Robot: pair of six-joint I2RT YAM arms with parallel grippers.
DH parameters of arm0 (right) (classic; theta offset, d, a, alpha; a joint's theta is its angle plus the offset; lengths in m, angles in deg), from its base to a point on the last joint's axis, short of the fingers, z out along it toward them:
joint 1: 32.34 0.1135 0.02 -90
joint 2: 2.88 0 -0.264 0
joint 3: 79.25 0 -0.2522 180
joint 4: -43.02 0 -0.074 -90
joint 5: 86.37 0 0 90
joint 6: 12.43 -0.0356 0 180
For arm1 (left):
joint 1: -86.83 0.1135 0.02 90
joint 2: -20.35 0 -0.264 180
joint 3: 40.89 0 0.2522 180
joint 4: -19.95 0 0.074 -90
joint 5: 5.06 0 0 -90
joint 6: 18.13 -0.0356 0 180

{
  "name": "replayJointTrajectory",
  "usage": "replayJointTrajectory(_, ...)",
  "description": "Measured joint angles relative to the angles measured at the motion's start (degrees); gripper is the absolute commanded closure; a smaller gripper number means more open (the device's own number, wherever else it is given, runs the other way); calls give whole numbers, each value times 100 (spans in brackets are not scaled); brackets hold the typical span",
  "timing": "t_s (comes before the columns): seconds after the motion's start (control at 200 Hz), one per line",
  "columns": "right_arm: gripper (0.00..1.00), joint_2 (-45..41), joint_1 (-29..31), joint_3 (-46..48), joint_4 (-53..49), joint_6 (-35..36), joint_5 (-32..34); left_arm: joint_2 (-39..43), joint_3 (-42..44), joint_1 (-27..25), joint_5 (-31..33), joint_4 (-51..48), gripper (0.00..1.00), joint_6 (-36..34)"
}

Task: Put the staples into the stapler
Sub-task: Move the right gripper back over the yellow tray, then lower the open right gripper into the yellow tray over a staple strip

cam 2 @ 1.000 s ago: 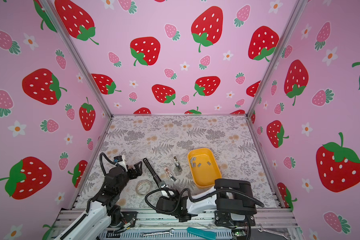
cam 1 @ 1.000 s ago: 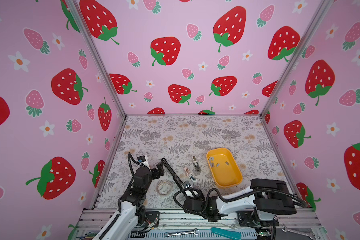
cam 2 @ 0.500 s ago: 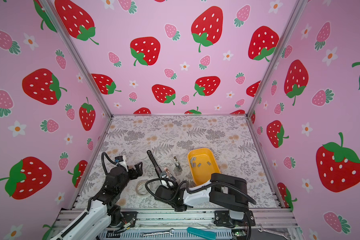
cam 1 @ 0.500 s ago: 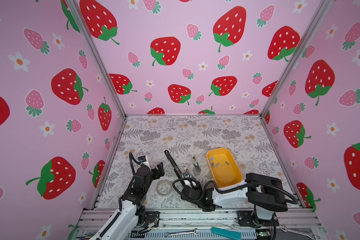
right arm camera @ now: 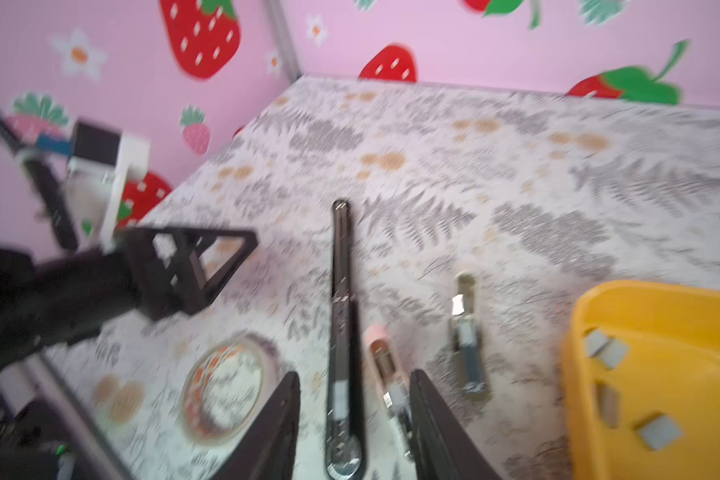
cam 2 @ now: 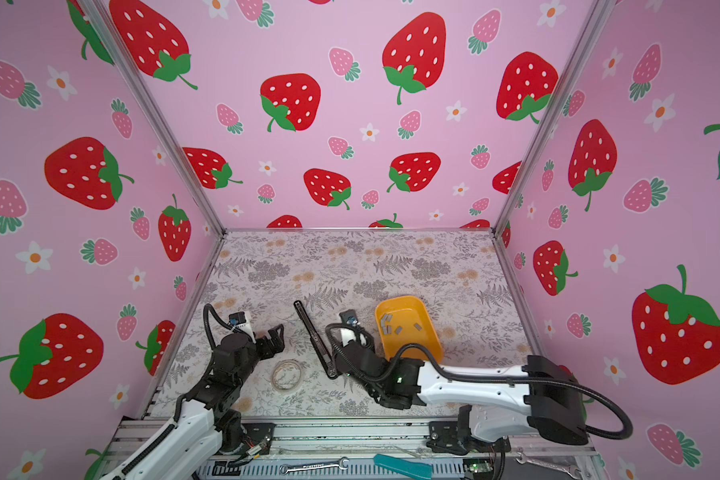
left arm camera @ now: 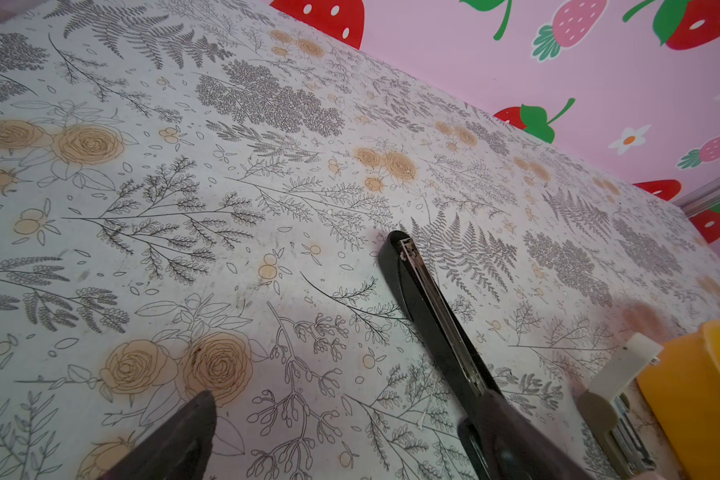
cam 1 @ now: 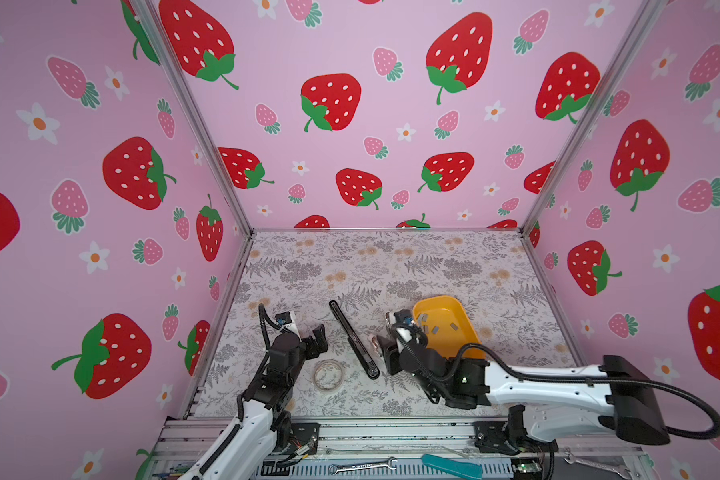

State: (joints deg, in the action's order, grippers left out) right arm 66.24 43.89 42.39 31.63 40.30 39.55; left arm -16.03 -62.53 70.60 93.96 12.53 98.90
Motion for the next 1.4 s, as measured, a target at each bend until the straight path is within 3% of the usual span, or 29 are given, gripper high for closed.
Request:
replayJointTrajectory(0.205, 57, -363, -1491, 225, -817, 76, -315, -42, 0, -4, 52, -4, 1, -2)
replayJointTrajectory(0.49, 61, 940, -3077, 245, -710, 243, -1526, -728, -256, -9, 391, 168, 1, -35)
replayJointTrajectory(0.89, 63, 2175, -3388, 133, -85, 136, -2166, -702, -317, -9, 452, 293, 1, -74)
replayJointTrajectory(1.4, 61, 2835, -3403, -175, 59, 151, -1952, -490, -317, -9, 457, 293, 1, -90)
